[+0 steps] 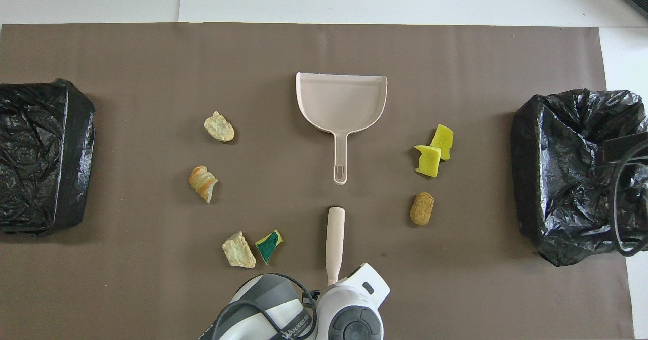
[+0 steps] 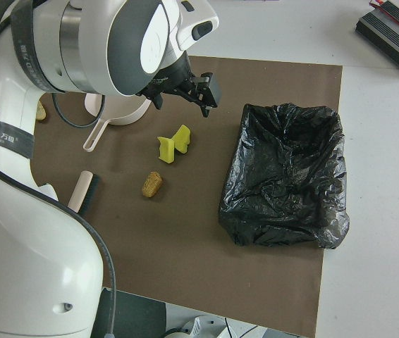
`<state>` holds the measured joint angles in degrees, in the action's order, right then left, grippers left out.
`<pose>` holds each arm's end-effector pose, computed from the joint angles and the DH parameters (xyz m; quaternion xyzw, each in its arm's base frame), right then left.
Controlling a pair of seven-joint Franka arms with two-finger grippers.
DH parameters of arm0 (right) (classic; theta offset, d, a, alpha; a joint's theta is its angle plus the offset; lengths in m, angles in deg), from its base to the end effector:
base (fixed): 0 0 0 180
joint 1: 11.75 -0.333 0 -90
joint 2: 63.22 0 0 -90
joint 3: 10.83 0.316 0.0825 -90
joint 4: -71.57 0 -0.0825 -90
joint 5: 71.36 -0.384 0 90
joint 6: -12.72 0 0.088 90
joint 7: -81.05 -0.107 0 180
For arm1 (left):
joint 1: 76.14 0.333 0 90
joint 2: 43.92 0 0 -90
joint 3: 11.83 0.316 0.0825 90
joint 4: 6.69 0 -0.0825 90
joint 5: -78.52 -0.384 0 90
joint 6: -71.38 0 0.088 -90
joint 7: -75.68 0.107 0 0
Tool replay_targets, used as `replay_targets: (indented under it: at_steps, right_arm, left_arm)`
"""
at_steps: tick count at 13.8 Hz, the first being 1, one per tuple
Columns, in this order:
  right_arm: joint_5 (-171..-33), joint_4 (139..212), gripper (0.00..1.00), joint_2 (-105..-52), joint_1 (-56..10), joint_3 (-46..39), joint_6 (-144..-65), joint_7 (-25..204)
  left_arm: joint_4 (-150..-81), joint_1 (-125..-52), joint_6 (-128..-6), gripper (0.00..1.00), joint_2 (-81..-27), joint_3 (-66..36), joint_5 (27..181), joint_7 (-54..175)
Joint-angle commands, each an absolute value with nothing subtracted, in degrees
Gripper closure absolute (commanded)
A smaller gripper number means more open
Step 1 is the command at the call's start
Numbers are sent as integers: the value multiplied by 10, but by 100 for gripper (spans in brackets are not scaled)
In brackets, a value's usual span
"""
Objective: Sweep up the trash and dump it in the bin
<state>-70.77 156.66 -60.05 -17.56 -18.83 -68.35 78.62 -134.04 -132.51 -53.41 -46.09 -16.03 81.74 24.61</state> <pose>0.5196 -0.0237 0.6801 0.9991 -0.0409 -0.0077 0.0013 0.2547 -0.4557 0.3511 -0.9967 0.0658 0.0428 0.0207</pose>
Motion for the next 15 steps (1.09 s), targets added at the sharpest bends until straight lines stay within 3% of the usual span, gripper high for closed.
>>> replay_targets:
  at_steps: [1, 4, 7, 11, 15]
  right_arm:
    - [-717, 1553, 0, -606, -171, -187, -669, 798]
    - [-715, 1570, 0, -597, -172, -190, -673, 792]
    - [-713, 1660, 0, -575, -211, -174, -793, 762]
    - [-713, 1673, 0, -639, -262, -173, -862, 682]
    - [-718, 1670, 0, -706, -323, -173, -926, 563]
  left_arm:
    - [-1327, -1307, -480, 100, -430, -155, 818, 260]
    - [-1300, -1277, -432, 100, -423, -153, 802, 278]
    - [-1290, -1216, -405, 100, -395, -152, 794, 300]
    - [-1289, -1116, -336, 100, -342, -152, 781, 417]
    - [-1288, -1010, -351, 100, -355, -153, 768, 561]
